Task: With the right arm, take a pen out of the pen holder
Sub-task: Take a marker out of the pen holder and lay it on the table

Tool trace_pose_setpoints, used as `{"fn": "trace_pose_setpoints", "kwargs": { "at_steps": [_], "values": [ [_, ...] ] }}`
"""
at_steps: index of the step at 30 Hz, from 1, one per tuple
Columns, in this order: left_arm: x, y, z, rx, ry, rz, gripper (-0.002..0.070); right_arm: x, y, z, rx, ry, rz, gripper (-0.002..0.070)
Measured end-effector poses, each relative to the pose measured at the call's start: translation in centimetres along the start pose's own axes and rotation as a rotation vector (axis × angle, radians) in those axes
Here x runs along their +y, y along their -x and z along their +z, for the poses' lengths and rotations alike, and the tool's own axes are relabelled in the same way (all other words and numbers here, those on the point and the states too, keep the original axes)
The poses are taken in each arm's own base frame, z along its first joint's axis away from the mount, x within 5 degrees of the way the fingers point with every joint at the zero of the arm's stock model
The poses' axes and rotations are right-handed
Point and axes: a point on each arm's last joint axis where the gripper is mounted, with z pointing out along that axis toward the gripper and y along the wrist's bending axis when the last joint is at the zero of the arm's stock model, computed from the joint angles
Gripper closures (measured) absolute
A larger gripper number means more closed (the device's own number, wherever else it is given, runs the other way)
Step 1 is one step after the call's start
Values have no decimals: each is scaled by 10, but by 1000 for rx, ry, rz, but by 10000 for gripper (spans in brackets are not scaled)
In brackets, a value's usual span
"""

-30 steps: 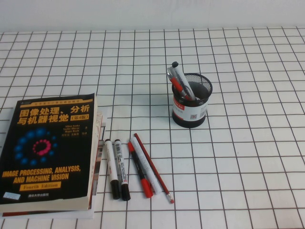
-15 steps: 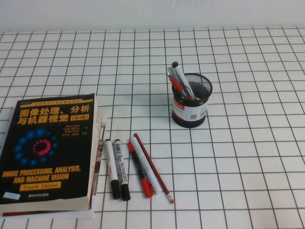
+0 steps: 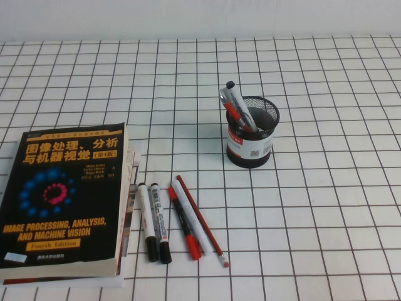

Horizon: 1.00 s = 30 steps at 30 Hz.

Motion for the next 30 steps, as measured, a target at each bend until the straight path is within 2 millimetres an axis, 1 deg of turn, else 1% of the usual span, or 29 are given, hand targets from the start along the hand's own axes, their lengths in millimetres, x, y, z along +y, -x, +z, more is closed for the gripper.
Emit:
{"fn": "trace_pose_setpoints", "kwargs": {
  "at_steps": [4,7,10,15,19,21,24,27,29,30],
  "values": [
    [0,0,0,0,0,0,679,21,18,9,171,7,-104,692],
    [0,0,0,0,0,0,679,29,30,21,309,-20,-190,692],
    [0,0,0,0,0,0,679,31,43,39,406,-62,-243,692],
    [0,0,0,0,0,0,679,25,58,72,519,-126,-272,692],
    [0,0,0,0,0,0,679,23,66,105,609,-145,-329,692],
    [0,0,0,0,0,0,679,28,67,123,627,-125,-369,692],
    [0,0,0,0,0,0,679,42,61,152,658,-59,-430,692],
    [0,0,0,0,0,0,679,61,47,183,681,12,-474,692],
    [0,0,0,0,0,0,679,73,35,202,700,51,-496,692],
    [0,0,0,0,0,0,679,82,24,213,713,79,-513,692]
  ]
}}
